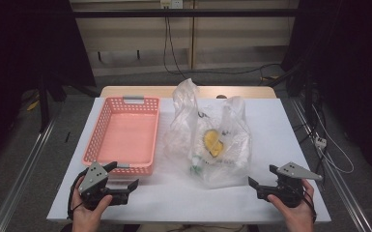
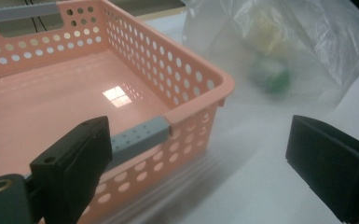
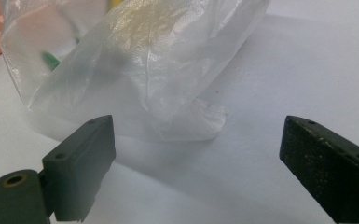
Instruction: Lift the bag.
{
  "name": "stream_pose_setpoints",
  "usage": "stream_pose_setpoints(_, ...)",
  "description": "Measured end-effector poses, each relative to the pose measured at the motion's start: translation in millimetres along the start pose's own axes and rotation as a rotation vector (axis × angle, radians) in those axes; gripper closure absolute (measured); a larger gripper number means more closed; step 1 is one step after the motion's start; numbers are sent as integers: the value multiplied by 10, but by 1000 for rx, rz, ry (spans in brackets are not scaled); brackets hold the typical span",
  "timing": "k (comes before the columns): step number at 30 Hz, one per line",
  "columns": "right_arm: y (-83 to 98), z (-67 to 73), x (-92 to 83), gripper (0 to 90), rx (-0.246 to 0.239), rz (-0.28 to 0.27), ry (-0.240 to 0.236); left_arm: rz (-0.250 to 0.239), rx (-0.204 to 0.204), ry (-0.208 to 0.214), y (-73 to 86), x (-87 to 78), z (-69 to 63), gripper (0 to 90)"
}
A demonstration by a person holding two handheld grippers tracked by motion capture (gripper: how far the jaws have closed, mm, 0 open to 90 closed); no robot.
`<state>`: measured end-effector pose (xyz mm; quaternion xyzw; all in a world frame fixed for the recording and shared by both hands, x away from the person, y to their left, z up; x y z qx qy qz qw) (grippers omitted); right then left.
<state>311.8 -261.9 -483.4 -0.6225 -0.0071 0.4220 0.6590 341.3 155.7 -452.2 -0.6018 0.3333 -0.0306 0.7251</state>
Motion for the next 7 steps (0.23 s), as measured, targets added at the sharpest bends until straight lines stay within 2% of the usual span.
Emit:
stream_pose_setpoints(3,2,-7,10,107,-8,5,1,-12,-29,-6,-21,0,16,64)
stream_pose_setpoints(7,-8,-9,21,106,-7,2,-2,-7,-26,-4,-9,8,25,65)
Point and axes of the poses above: each handheld gripper's, and its own axes: x roughly forward along the jaws, y roughly out of its underside, z roughly to its left, the point moved 9 cm from there along x, roughly forward along the jaws, and after that the axes turned 13 degrees about -y, right-handed, at the moved point
